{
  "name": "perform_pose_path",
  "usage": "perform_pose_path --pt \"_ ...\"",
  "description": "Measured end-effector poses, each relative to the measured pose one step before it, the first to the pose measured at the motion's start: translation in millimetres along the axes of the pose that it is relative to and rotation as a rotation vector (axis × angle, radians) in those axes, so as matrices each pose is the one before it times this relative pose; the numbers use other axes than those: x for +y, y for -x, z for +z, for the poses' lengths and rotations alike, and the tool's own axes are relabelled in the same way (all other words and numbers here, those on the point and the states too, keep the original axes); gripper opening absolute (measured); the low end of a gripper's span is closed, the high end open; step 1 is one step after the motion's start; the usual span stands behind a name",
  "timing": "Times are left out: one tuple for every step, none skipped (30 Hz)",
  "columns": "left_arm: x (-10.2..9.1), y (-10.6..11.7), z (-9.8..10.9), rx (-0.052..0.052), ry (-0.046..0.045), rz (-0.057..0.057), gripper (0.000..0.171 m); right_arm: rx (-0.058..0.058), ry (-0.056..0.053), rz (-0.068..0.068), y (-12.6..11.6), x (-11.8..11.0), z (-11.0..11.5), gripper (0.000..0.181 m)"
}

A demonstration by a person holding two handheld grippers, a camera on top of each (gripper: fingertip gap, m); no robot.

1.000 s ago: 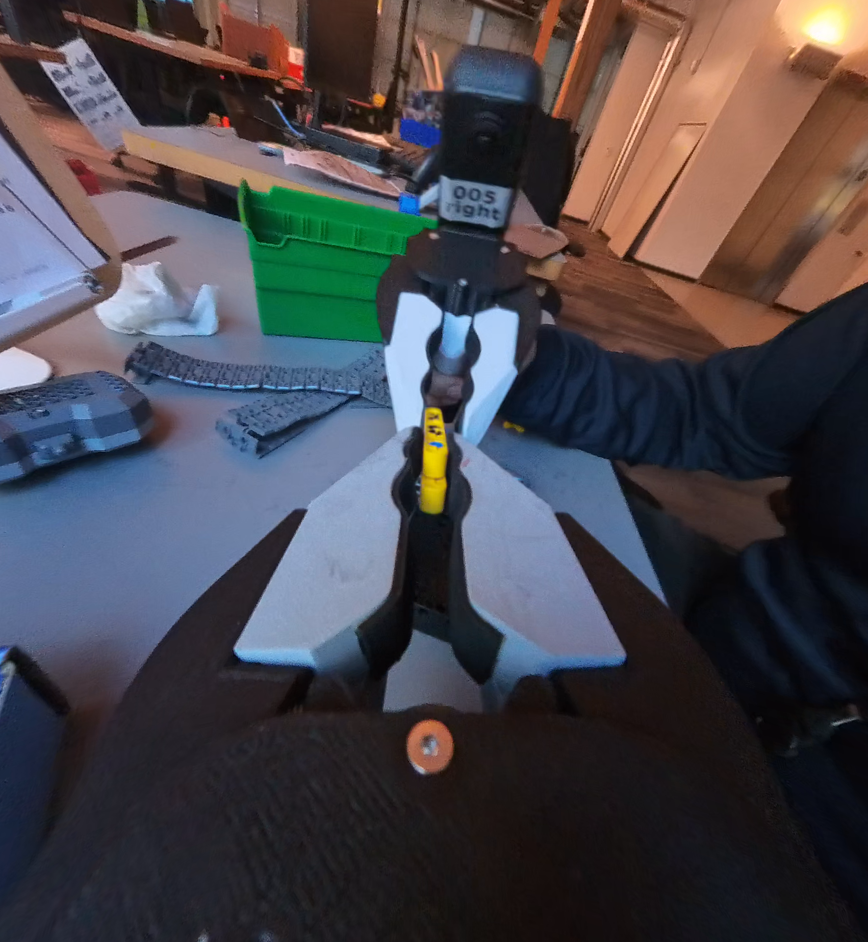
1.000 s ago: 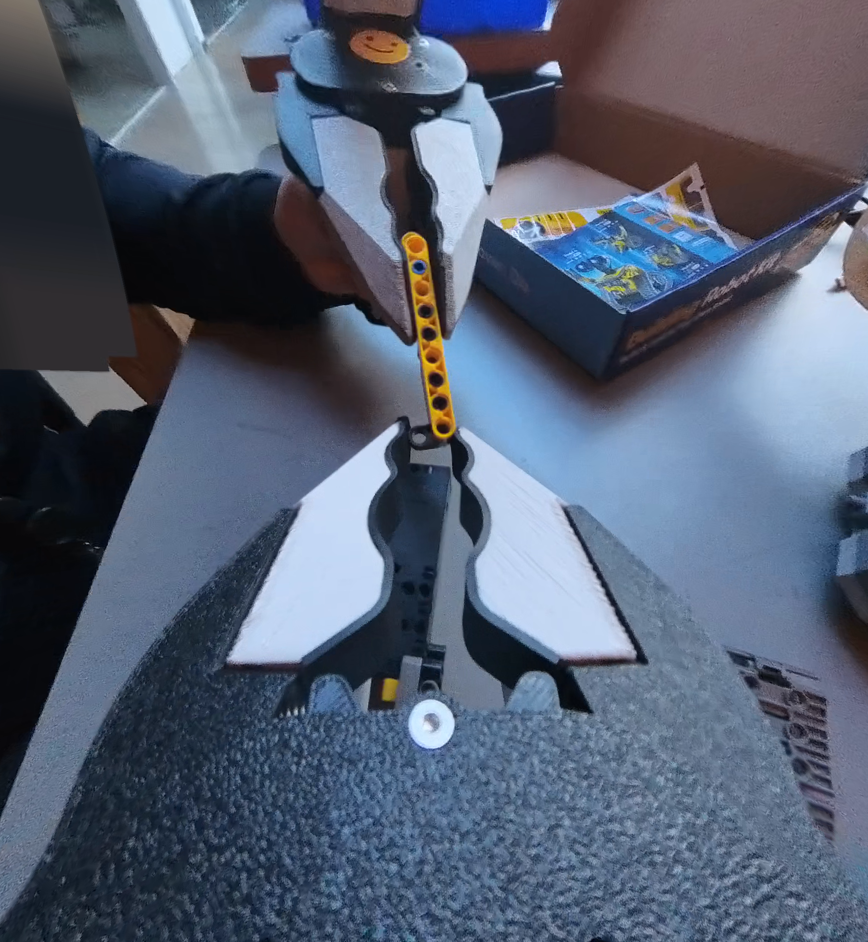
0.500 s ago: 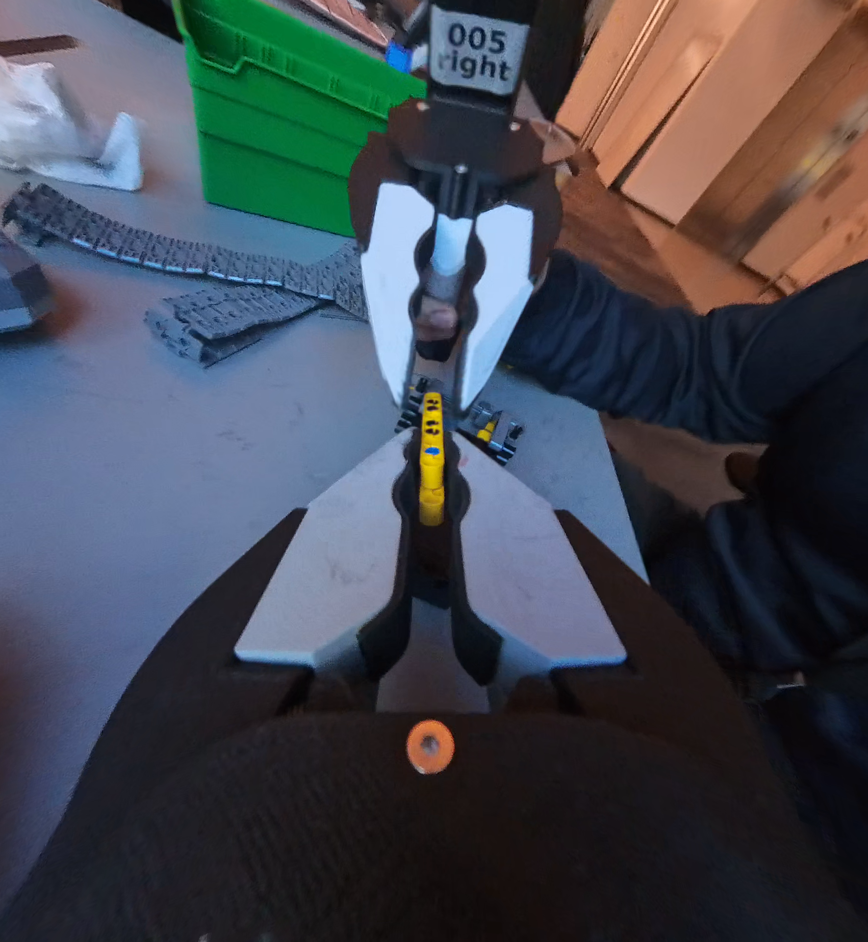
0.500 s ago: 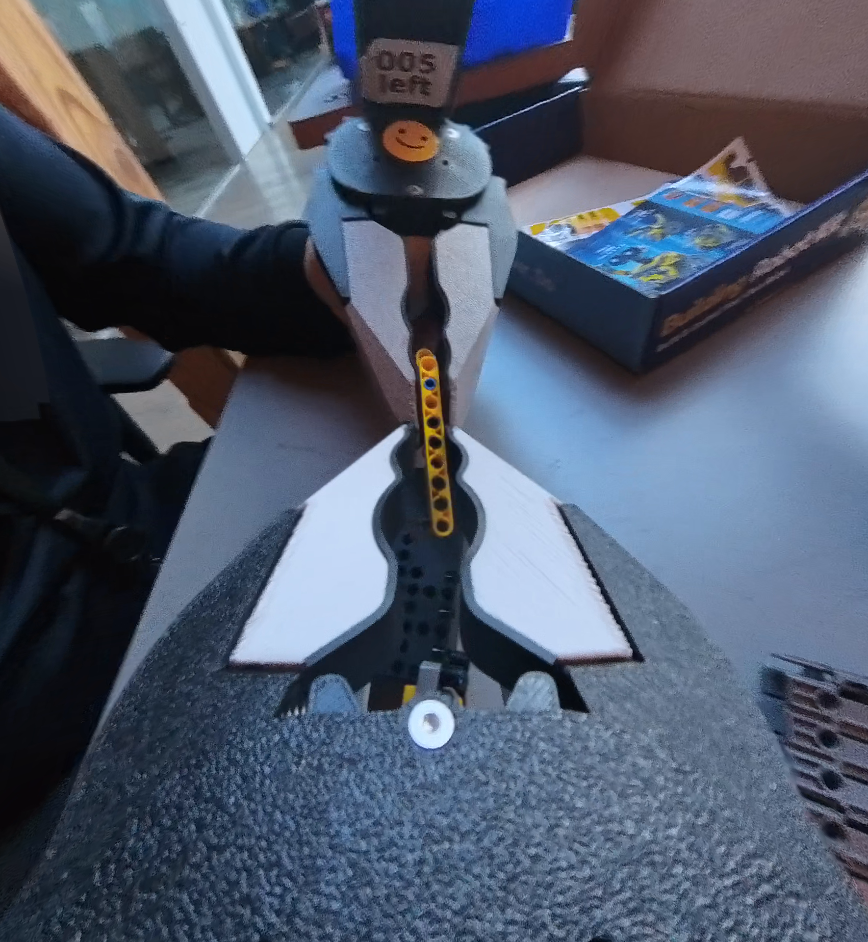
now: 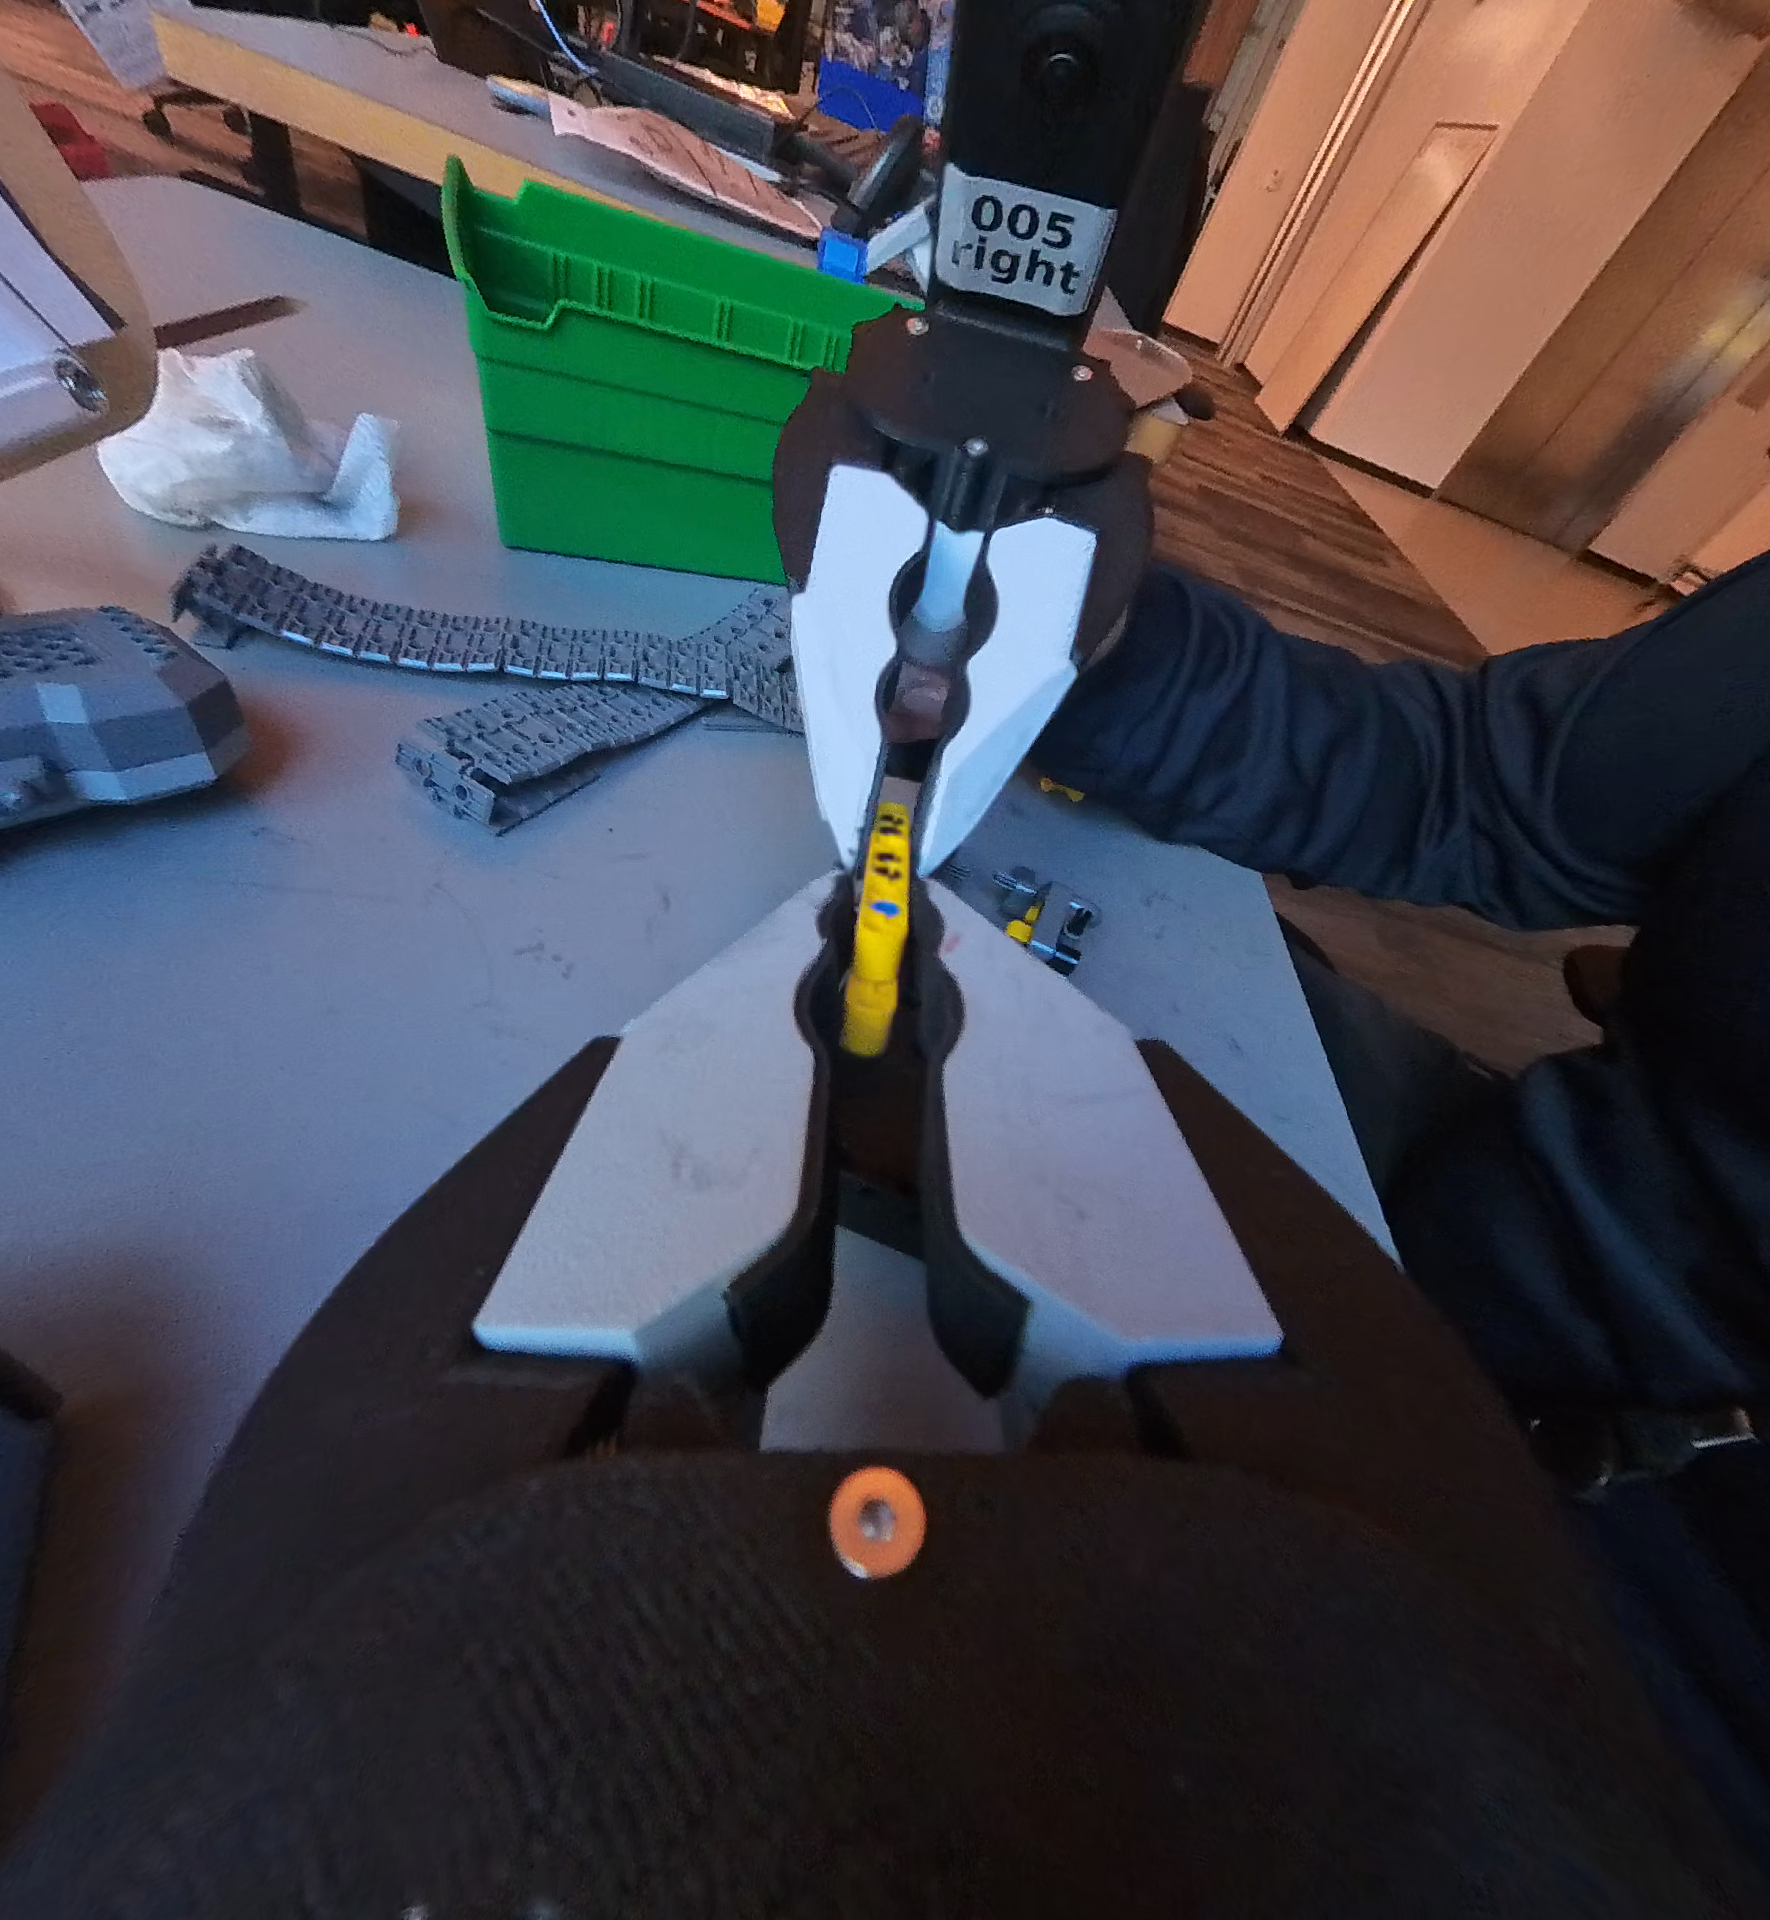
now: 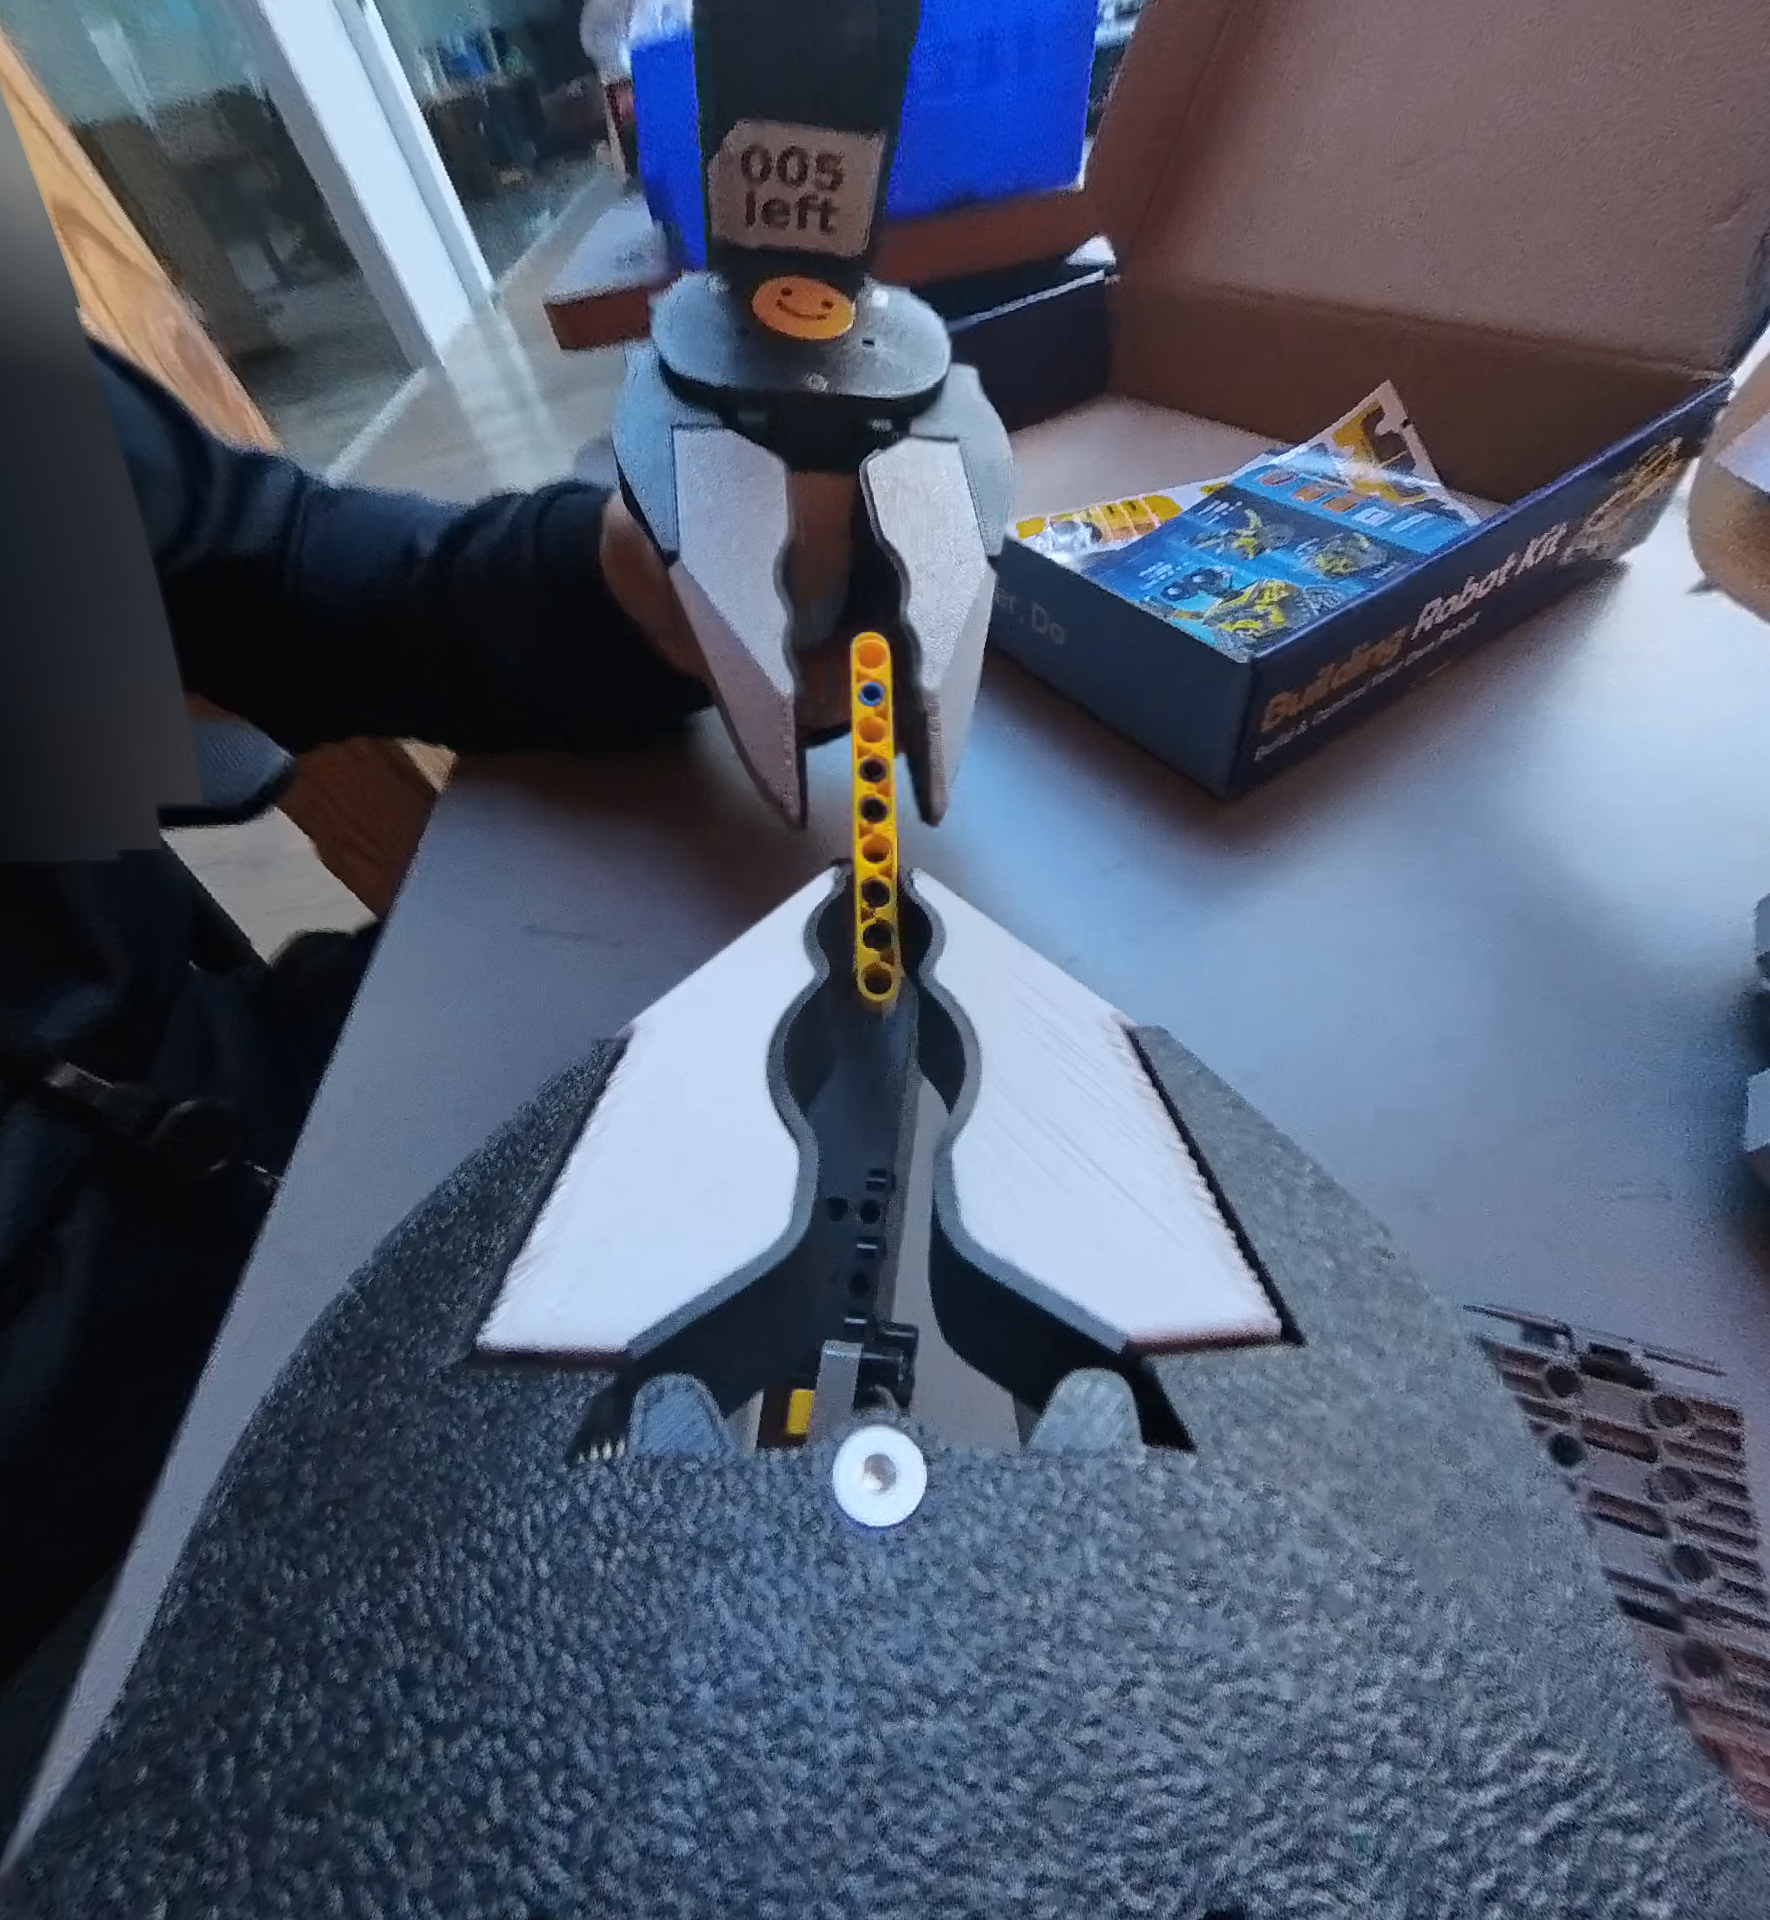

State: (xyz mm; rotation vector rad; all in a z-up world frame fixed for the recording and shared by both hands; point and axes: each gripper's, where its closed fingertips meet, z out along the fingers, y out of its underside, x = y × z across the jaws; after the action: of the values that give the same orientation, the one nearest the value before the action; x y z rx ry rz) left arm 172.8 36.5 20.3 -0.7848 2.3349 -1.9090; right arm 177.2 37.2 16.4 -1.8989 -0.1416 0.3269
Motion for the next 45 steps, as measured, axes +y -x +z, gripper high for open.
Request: perform_pose_path --pt "-0.32 1.03 -1.84 -0.004 0.0026 0.0148 0.014 -0.0212 -0.0247 0.0353 -0.43 -2.73 -3.13 0.005" --pt "1.55 2.25 -2.18 -0.0103 0.01654 0.0151 0.02 -0.0257 -0.0206 0.0346 0.33 -2.24 -2.9 0.005" --pt "1.9 4.03 -2.46 -0.0216 0.01859 0.0138 0.025 -0.0133 -0.014 0.0271 -0.91 -1.33 -2.22 0.006" --pt "0.7 2.92 -2.12 -0.0172 0.00841 0.016 0.026 -0.0057 -0.0016 0.0165 -1.11 0.53 -0.79 0.006" --pt "-0.69 0.75 -1.57 -0.0057 -0.00298 0.0132 0.026 -0.0059 0.0105 0.0065 -0.12 2.34 0.46 0.005" --pt "-2.68 -0.96 -0.89 0.0039 -0.01584 0.006 0.027 0.0003 0.0128 0.0007 -0.23 2.57 1.53 0.005" --pt "-3.47 -2.34 -0.31 0.0131 -0.02317 -0.0028 0.027 0.0033 0.0106 -0.0014 -0.4 2.08 1.88 0.006" --pt "-2.88 -3.28 0.31 0.0212 -0.01973 -0.0082 0.027 -0.0027 0.0099 -0.0021 0.61 1.89 1.98 0.006" --pt "-0.8 -1.6 0.65 0.012 -0.00626 -0.0093 0.026 -0.0052 0.008 -0.0018 1.09 1.33 1.7 0.006" --pt "1.76 0.28 0.22 -0.0019 0.00871 0.0005 0.015 0.0052 0.0046 -0.0061 -0.4 1.08 1.12 0.007" --pt "3.06 0.95 -0.33 -0.0104 0.01549 0.0149 0.006 0.0088 0.0008 -0.0115 -0.47 0.54 0.73 0.007" --pt "0.9 -0.51 -0.01 -0.003 0.00572 0.0138 0.005 -0.0006 -0.0033 -0.0152 1.4 -0.53 0.85 0.009" --pt "0.24 -0.69 0.52 -0.0034 0.00628 0.0091 0.005 -0.0076 -0.0055 -0.0162 2.86 -1.41 1.18 0.011" --pt "0.08 -1.47 1.36 -0.0006 0.0039 0.0078 0.005 -0.0042 -0.0045 -0.0157 2.56 -1.52 1.9 0.016" --pt "0.76 -2.26 1.99 0.0038 0.00765 0.0062 0.005 0.0054 0.0011 -0.016 1.2 -0.68 2.25 0.017" --pt "0.74 -1.86 2.3 0.0012 0.00669 0.0073 0.005 0.0099 0.0087 -0.0186 0.44 0.59 2.26 0.013" --pt "0.44 -2.05 2.21 0.003 0.00225 0.0093 0.005 0.0044 0.0142 -0.0226 1.24 1.64 1.52 0.006" --pt "1.13 -2.23 2.17 0.0087 0.0044 0.0028 0.005 0.0085 0.0091 -0.0201 0.01 1.07 0.64 0.006" --pt "1.97 0.59 1.26 -0.0035 0.00813 -0.0052 0.005 0.0076 -0.0023 -0.0129 -0.25 -0.71 0.15 0.005" --pt "0.98 0.82 -0.01 0.0038 0.00025 -0.0067 0.005 -0.0025 -0.0115 -0.0031 0.73 -2.03 0.06 0.005" --pt "-0.62 -0.02 -0.79 0.0155 -0.01021 -0.0214 0.005 -0.005 -0.0189 0.0093 0.18 -2.86 -0.2 0.005" --pt "-1.45 -1.05 -1.37 0.026 -0.01384 -0.0337 0.005 -0.0085 -0.0215 0.019 -0.16 -2.8 -0.61 0.005" --pt "-1.52 -0.25 -1.5 0.0195 -0.01 -0.0266 0.006 -0.0124 -0.0157 0.022 -0.3 -1.63 -0.97 0.005" --pt "-0.17 0.32 -1.33 0.0095 -0.00212 -0.0106 0.006 -0.0106 -0.0093 0.0203 -0.69 -0.51 -1.14 0.005" --pt "-0.04 0.12 -0.98 0.004 -0.00085 0.0 0.006 -0.0078 -0.0082 0.0171 -0.7 -0.56 -1.08 0.005" --pt "-0.26 0.92 -0.79 -0.0067 -0.00065 0.002 0.006 -0.006 -0.0055 0.0109 -0.04 -0.42 -0.53 0.005" --pt "-0.44 0.7 -0.61 -0.007 -0.00052 0.0063 0.005 -0.0024 0.0002 0.0017 0.48 -0.02 0.2 0.005" --pt "-0.67 -0.29 -0.51 -0.0009 -0.00239 0.0055 0.005 0.0014 0.0049 -0.0051 0.57 0.4 0.74 0.005" --pt "-1.0 -0.62 0.0 0.0024 -0.00567 0.0016 0.005 0.0029 0.0046 -0.0059 0.6 0.33 1.09 0.005" --pt "-1.05 -0.53 0.25 0.0038 -0.00855 -0.0023 0.005 0.0023 0.0023 -0.0021 0.3 0.35 0.9 0.005" --pt "0.01 -0.67 0.55 0.007 -0.00321 -0.006 0.006 0.0009 0.0004 0.0038 -0.23 0.42 0.74 0.005" --pt "0.38 -0.24 0.61 0.0064 -0.00129 -0.0087 0.006 -0.0006 -0.0048 0.0088 -0.69 -0.21 0.1 0.005" --pt "0.32 0.47 0.3 0.0006 -0.00128 -0.0065 0.006 0.0004 -0.0129 0.0116 -1.18 -1.29 -0.18 0.007" --pt "0.45 0.96 -0.1 -0.0046 0.00114 -0.0019 0.006 0.0029 -0.0211 0.0129 -1.58 -2.56 -0.36 0.013" --pt "0.18 0.73 -0.26 -0.0079 0.00269 0.0051 0.005 -0.0026 -0.0197 0.0118 -0.54 -2.67 -0.41 0.017" --pt "0.19 1.03 0.09 -0.0134 0.0052 0.0088 0.005 -0.0102 -0.0075 0.0077 0.85 -0.83 -0.13 0.014" --pt "0.32 1.63 0.56 -0.0187 0.00454 0.003 0.005 -0.0065 0.0038 0.0022 0.71 1.12 0.54 0.012" --pt "-0.8 -0.98 0.91 0.0003 -0.00301 -0.0015 0.005 0.0028 -0.0014 -0.0023 -0.33 -0.01 0.01 0.011" --pt "-2.2 -2.2 0.81 0.009 -0.01359 -0.0029 0.005 0.0067 -0.0072 -0.0068 -0.71 -1.25 -0.53 0.01" --pt "-0.2 0.96 0.3 -0.0073 -0.00394 -0.0042 0.006 0.0041 -0.0067 -0.0069 -0.03 -1.45 -0.41 0.008" --pt "-1.43 0.53 -0.18 0.0012 -0.01355 -0.0062 0.006 -0.0007 -0.0066 -0.0035 0.53 -1.49 -0.11 0.006" --pt "-1.16 -0.48 -0.37 0.0131 -0.00956 -0.0176 0.006 -0.0005 -0.0059 -0.0027 0.49 -1.31 -0.05 0.005" --pt "-1.37 -0.04 -0.48 0.0095 -0.01256 -0.0147 0.006 0.0054 -0.0054 -0.0056 -0.27 -1.38 -0.13 0.005" --pt "-1.36 -0.22 -0.46 0.0079 -0.01435 -0.008 0.005 0.0142 -0.0113 -0.0077 -1.07 -2.64 -0.18 0.005" --pt "-1.33 0.44 -0.14 0.0021 -0.01596 -0.0057 0.006 0.0135 -0.0216 0.0015 -0.82 -4.14 0.03 0.005"
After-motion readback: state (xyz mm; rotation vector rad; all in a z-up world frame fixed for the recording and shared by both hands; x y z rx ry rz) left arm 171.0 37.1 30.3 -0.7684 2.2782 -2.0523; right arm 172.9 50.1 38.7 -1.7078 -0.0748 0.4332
